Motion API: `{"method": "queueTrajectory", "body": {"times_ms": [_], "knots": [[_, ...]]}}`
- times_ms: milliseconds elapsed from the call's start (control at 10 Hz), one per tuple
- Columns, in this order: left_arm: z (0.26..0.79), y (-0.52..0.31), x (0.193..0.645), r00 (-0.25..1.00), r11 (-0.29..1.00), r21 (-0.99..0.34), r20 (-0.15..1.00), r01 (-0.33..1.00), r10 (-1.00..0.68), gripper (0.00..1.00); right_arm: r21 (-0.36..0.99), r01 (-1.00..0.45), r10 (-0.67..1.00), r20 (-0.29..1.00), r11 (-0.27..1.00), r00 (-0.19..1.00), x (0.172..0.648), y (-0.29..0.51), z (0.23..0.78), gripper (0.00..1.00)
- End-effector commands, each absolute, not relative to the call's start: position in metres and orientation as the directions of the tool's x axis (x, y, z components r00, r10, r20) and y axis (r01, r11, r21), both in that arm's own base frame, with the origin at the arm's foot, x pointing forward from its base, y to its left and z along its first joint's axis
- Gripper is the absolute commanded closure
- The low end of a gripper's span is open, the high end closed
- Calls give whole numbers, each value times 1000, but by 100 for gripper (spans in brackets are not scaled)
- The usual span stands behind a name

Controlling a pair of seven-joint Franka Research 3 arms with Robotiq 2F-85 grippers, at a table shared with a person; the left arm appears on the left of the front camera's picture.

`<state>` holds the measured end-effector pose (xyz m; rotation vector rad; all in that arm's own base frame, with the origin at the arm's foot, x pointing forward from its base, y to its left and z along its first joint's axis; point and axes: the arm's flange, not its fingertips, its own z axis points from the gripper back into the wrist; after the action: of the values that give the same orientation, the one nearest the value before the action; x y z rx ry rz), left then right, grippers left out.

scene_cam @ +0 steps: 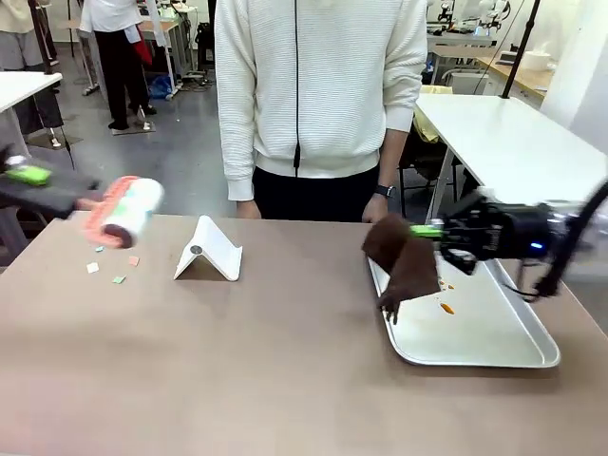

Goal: Clean the surface of the table.
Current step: Hold the Lint Roller with your left hand and the towel with your right hand.

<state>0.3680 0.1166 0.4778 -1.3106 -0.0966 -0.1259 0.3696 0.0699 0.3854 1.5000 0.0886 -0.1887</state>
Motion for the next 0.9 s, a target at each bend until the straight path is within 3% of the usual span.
{"method": "queueTrajectory", "body": {"times_ms": [0,100,400,700,800], "knots": [[470,175,353,978,192,-960,191,205,-89,100,994,112,-230,-109,1,967,347,19,397,100],[468,202,346,974,205,-954,202,220,-107,100,996,94,-282,-92,-5,955,335,-9,401,100],[447,266,319,979,205,-962,196,181,53,100,991,128,-335,-137,-49,932,327,-110,396,100],[411,316,285,951,94,-969,244,230,190,100,993,49,-407,-89,-108,909,324,-183,368,100],[398,324,285,958,66,-986,165,154,236,100,993,18,-433,-68,-119,899,320,-191,359,100]]}}
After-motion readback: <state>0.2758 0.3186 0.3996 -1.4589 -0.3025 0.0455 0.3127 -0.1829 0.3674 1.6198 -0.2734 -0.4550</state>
